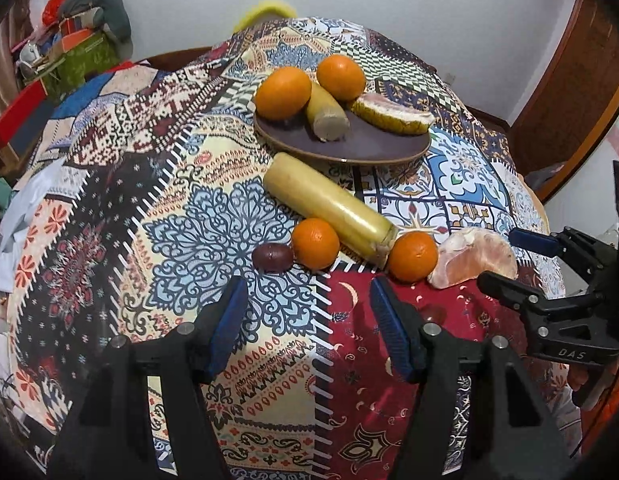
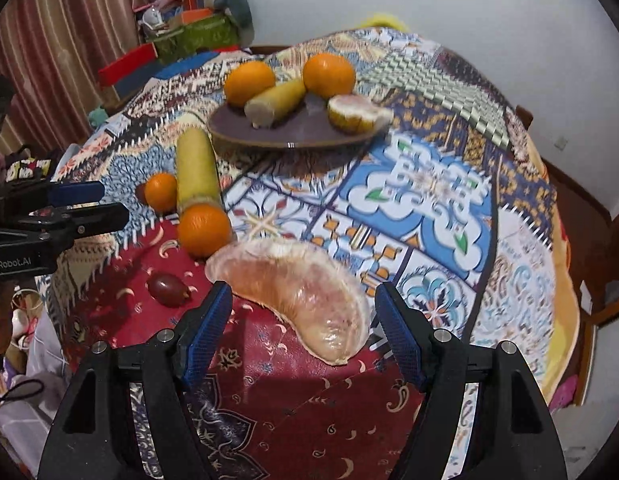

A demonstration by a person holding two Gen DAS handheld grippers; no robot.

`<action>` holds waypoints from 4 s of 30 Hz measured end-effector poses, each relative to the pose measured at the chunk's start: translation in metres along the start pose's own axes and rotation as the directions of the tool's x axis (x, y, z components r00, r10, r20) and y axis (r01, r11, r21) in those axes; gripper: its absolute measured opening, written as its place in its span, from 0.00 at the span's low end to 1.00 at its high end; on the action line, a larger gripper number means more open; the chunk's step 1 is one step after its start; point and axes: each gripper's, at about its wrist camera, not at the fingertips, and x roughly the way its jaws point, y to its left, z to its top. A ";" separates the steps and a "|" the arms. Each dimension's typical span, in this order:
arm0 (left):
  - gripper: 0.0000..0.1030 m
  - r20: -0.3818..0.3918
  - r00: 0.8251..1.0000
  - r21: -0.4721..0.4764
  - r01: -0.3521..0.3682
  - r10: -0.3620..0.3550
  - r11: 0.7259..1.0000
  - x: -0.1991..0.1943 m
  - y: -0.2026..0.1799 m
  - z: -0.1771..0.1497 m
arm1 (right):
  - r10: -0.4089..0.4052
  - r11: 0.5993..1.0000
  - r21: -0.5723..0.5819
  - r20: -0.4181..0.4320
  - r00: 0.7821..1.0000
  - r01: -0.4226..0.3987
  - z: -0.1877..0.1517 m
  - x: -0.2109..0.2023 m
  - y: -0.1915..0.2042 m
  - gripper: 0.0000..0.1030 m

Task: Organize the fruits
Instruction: 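Withdraw both tools from the plate, then reach the right tool to the second pomelo wedge and close on it, then lift the pomelo wedge with the right tool while the left tool grasps a small orange, then carry the pomelo wedge with the right tool while the left tool carries the small orange to the plate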

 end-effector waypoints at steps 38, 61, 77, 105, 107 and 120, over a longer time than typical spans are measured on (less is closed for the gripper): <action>0.25 0.005 1.000 0.015 0.006 -0.006 1.000 0.027 -0.006 0.016 | 0.003 0.992 0.123 0.068 0.998 -0.012 -0.008 -0.006 -0.035 0.32; 0.24 0.030 0.999 0.023 0.037 -0.038 0.999 -0.004 -0.004 -0.006 | -0.015 1.000 0.015 -0.008 1.000 0.015 0.001 0.021 -0.017 0.48; 0.24 0.083 0.996 0.032 0.039 -0.042 0.999 -0.015 -0.006 0.014 | -0.012 0.999 0.047 0.083 0.996 0.008 0.012 -0.006 -0.017 0.39; 0.24 0.198 0.979 0.031 0.034 -0.040 0.999 -0.006 0.005 0.092 | -0.002 0.998 0.060 0.293 0.956 -0.016 0.106 -0.019 -0.019 0.39; 0.24 0.195 0.980 0.032 0.032 -0.038 0.999 0.000 0.006 0.097 | 0.002 0.998 0.059 0.292 0.956 -0.020 0.110 -0.014 -0.020 0.39; 0.24 0.144 0.989 0.027 0.031 -0.035 0.999 0.048 0.019 0.115 | 0.019 0.999 0.035 0.253 0.967 -0.028 0.136 0.029 -0.018 0.39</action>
